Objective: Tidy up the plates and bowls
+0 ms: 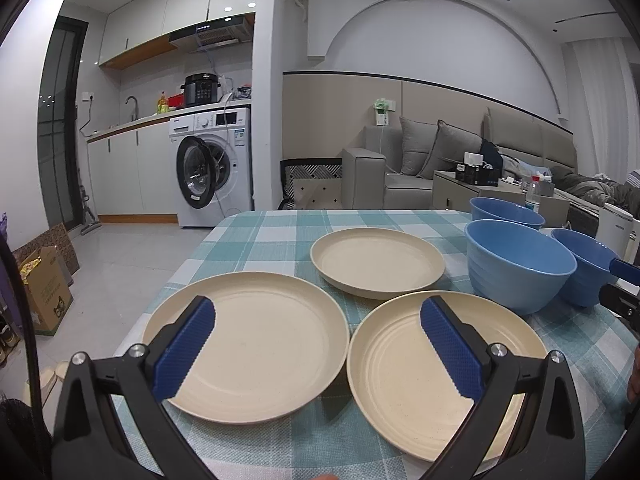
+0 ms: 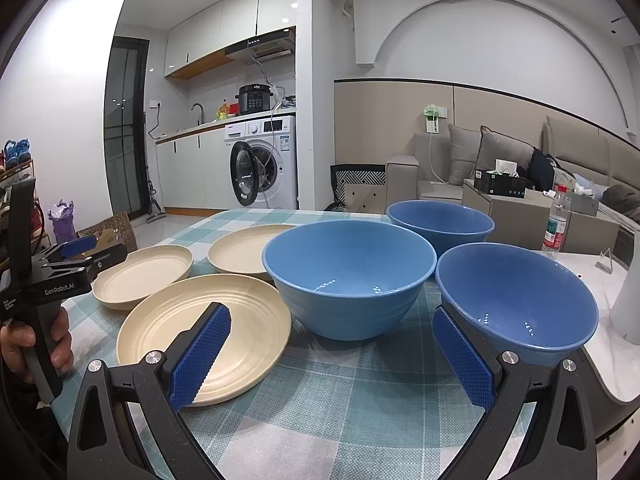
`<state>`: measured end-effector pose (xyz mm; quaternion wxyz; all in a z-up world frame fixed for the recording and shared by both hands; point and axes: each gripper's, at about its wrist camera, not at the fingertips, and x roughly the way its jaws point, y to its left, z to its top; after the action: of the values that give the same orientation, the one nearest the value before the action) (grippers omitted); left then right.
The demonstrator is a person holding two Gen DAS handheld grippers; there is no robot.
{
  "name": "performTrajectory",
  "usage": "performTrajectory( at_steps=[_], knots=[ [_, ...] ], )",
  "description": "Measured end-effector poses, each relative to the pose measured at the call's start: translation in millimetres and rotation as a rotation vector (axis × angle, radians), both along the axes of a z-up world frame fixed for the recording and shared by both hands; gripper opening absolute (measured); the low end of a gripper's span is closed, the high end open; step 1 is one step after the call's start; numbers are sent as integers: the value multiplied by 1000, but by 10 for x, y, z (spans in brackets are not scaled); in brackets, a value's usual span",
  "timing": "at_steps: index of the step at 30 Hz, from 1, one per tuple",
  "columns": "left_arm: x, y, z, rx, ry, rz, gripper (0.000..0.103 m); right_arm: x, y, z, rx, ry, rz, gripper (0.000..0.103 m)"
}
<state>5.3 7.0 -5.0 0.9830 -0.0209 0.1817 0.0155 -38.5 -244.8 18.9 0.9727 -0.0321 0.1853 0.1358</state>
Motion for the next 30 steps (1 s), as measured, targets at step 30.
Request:
performTrajectory(
  at_steps=[30],
  knots=[
    [-38,536,349,-55,55,121,103,75,689,447,-64,102,88,103]
  ],
)
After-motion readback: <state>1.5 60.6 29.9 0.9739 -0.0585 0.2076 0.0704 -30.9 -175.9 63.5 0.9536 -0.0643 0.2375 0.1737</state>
